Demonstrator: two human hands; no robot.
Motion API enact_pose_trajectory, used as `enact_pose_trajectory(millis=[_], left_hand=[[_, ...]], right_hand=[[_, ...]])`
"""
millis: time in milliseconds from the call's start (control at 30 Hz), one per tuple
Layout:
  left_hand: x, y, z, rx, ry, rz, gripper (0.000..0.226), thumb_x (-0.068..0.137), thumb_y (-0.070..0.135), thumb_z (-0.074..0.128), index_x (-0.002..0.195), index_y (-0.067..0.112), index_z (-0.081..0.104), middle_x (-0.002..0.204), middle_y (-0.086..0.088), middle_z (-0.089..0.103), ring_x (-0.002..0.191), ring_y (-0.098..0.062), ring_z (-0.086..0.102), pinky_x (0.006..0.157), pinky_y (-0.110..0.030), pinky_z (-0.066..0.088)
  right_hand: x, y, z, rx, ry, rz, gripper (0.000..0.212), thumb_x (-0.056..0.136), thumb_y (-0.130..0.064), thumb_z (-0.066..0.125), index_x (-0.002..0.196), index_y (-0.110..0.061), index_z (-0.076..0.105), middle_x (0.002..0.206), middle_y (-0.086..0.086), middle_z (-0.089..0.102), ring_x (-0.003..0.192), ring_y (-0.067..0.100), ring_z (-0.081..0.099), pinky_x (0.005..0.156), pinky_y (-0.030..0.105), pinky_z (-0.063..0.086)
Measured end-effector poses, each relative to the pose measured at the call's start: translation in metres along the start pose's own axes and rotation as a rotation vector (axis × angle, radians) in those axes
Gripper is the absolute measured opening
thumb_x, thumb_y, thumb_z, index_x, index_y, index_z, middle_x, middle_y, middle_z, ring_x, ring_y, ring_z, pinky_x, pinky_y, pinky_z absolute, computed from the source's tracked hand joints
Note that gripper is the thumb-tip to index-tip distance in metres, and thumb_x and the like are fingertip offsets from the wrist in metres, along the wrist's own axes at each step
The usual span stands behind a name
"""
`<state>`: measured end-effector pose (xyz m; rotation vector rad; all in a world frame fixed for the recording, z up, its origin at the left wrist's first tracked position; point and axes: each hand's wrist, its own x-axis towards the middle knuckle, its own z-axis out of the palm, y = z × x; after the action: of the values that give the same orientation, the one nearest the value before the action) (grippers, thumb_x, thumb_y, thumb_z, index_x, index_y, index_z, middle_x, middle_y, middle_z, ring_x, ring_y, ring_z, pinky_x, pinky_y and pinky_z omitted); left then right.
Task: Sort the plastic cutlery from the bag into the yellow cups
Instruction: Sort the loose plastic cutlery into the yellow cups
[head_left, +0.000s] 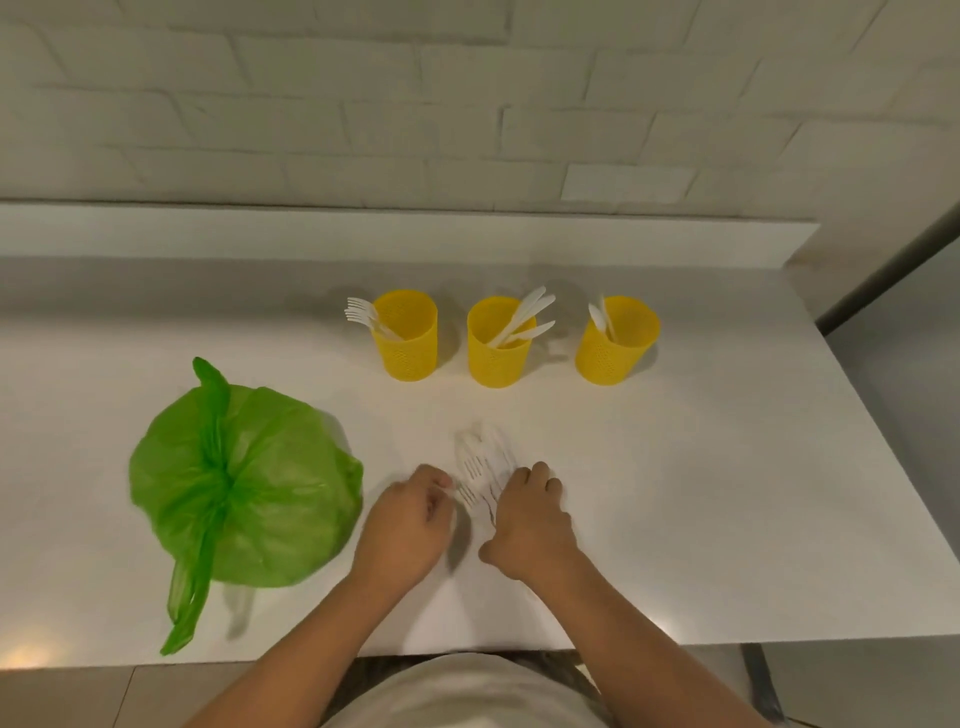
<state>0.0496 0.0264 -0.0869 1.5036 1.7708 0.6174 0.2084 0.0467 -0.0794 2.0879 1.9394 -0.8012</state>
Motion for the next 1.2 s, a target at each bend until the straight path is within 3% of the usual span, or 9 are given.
enact_pose_trajectory(millis=[100, 200, 300, 467, 633, 800, 1067, 1133, 1200], left_hand=[[0.034, 0.0, -0.008, -0.036, 0.075, -0.05, 0.041, 0.096, 0.014, 0.059, 0.136, 0.02, 0.055, 0.122, -0.003, 0.057, 0.084, -0.012, 0.062, 0.092, -0.037, 0.051], [0.065, 0.009, -0.002, 0.027, -0.004, -0.051, 0.051, 0.099, 0.02, 0.054, 0.148, 0.012, 0.048, 0.139, -0.012, 0.05, 0.112, -0.03, 0.059, 0.108, -0.039, 0.041], [0.07, 0.022, 0.006, 0.088, -0.038, 0.022, 0.046, 0.097, 0.024, 0.046, 0.138, 0.009, 0.06, 0.129, -0.017, 0.062, 0.118, -0.035, 0.058, 0.105, -0.036, 0.041], [0.07, 0.024, 0.003, -0.157, 0.032, -0.106, 0.028, 0.097, 0.009, 0.055, 0.12, 0.012, 0.072, 0.117, -0.003, 0.073, 0.11, -0.021, 0.065, 0.099, -0.027, 0.046], [0.076, 0.014, -0.008, -0.414, -0.01, -0.239, 0.027, 0.097, 0.008, 0.053, 0.099, 0.016, 0.08, 0.095, -0.003, 0.079, 0.087, -0.021, 0.075, 0.094, -0.044, 0.059], [0.077, 0.009, -0.015, -0.464, 0.016, -0.291, 0.027, 0.101, 0.009, 0.051, 0.103, 0.015, 0.077, 0.099, -0.009, 0.077, 0.095, -0.03, 0.074, 0.084, -0.033, 0.062], [0.067, 0.021, -0.013, -0.768, 0.053, -0.4, 0.021, 0.106, 0.021, 0.049, 0.114, 0.014, 0.067, 0.104, -0.013, 0.07, 0.088, -0.025, 0.067, 0.079, -0.034, 0.057], [0.06, 0.031, -0.012, -0.881, 0.048, -0.504, 0.032, 0.108, 0.033, 0.045, 0.119, 0.01, 0.064, 0.104, -0.015, 0.073, 0.092, -0.029, 0.068, 0.087, -0.039, 0.056], [0.054, 0.043, -0.012, -0.911, -0.047, -0.623, 0.048, 0.107, 0.048, 0.041, 0.122, 0.008, 0.062, 0.11, -0.021, 0.074, 0.099, -0.037, 0.072, 0.096, -0.048, 0.055]], right_hand=[[0.008, 0.008, -0.003, -0.051, 0.034, -0.078, 0.074, 0.079, -0.027, 0.078, 0.136, -0.007, 0.034, 0.134, 0.01, 0.035, 0.123, 0.027, 0.041, 0.088, 0.034, 0.052], [0.015, 0.014, 0.0, -0.091, 0.108, -0.211, 0.058, 0.084, -0.018, 0.068, 0.133, -0.009, 0.038, 0.131, 0.009, 0.041, 0.119, 0.027, 0.044, 0.082, 0.032, 0.045], [0.02, 0.019, 0.002, -0.073, 0.172, -0.281, 0.052, 0.085, -0.013, 0.063, 0.133, -0.011, 0.043, 0.128, 0.008, 0.045, 0.117, 0.027, 0.046, 0.084, 0.033, 0.042], [0.03, 0.023, 0.003, -0.076, 0.211, -0.351, 0.052, 0.072, -0.014, 0.076, 0.119, -0.007, 0.057, 0.111, 0.012, 0.055, 0.099, 0.034, 0.057, 0.075, 0.038, 0.046], [0.035, 0.026, -0.013, -0.248, 0.077, -0.434, 0.045, 0.093, -0.01, 0.059, 0.134, -0.005, 0.039, 0.129, 0.013, 0.043, 0.113, 0.029, 0.046, 0.088, 0.033, 0.042], [0.044, 0.014, -0.022, -0.373, 0.092, -0.424, 0.032, 0.095, -0.007, 0.058, 0.126, -0.003, 0.051, 0.123, 0.014, 0.055, 0.112, 0.028, 0.055, 0.094, 0.032, 0.043], [0.046, 0.021, -0.028, -0.057, 0.111, -0.393, 0.025, 0.093, -0.024, 0.059, 0.114, -0.011, 0.054, 0.112, 0.008, 0.061, 0.104, 0.027, 0.06, 0.078, 0.03, 0.042], [0.042, 0.017, -0.041, 0.163, 0.121, -0.395, 0.026, 0.095, -0.022, 0.058, 0.119, -0.012, 0.053, 0.099, 0.002, 0.065, 0.091, 0.022, 0.065, 0.069, 0.026, 0.039], [0.033, 0.002, -0.061, 0.572, 0.128, -0.391, 0.021, 0.1, -0.017, 0.058, 0.12, -0.016, 0.055, 0.085, -0.011, 0.064, 0.074, 0.003, 0.065, 0.065, 0.017, 0.042]])
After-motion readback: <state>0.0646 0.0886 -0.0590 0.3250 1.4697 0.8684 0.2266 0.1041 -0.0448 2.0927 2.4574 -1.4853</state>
